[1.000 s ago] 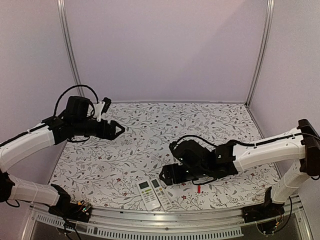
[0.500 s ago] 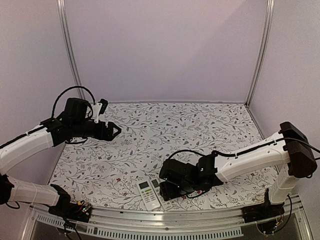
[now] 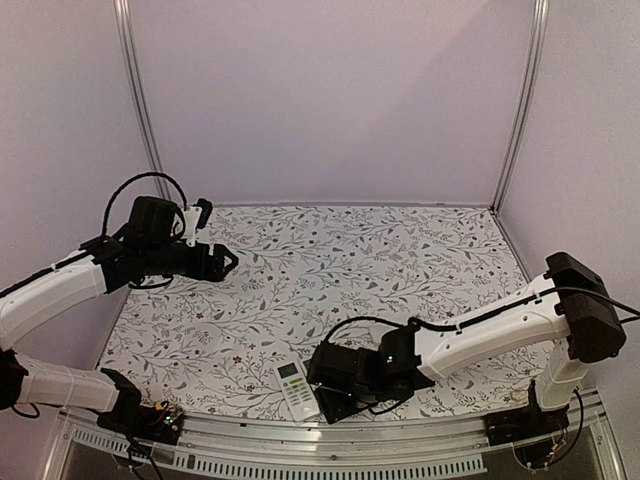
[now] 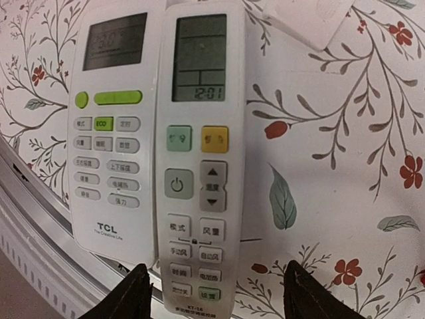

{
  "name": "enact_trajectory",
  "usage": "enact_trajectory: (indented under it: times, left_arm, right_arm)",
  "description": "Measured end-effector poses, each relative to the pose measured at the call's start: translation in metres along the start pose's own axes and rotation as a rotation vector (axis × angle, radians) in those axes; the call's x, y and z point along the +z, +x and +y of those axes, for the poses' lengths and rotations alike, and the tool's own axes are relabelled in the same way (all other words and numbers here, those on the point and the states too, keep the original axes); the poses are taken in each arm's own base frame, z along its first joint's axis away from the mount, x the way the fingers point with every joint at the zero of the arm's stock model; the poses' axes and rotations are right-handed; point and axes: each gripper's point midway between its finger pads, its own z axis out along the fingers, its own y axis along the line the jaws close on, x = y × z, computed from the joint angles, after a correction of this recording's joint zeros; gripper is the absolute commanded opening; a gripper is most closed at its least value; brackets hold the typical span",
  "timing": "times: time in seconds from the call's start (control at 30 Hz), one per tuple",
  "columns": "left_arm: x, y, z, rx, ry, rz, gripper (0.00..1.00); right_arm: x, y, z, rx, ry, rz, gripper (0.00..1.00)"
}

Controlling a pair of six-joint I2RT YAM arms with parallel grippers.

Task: Unload the batteries from the remote control
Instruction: Pick up the remote control from the center of the board.

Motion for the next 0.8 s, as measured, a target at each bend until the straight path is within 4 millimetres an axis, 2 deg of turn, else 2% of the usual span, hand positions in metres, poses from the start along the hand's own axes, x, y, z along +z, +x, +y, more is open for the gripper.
enact_trajectory:
  times: [0.33,0.6,0.8]
  left_arm:
    - [0.0,0.0,-0.001,0.0,0.003,0.0,0.92]
    - [0.0,0.0,-0.001,0.0,0.003,0.001,0.92]
    - [0.0,0.0,-0.001,0.0,0.003,0.001,0.92]
  right_arm:
    - [0.009,0.007,0.019,-0.031,0.046,0.035,0.49]
    - [0.007,0.009,0.01,0.01,0.096,0.039,0.43]
    - [0.012,0.014,0.0,0.013,0.147,0.053,0.41]
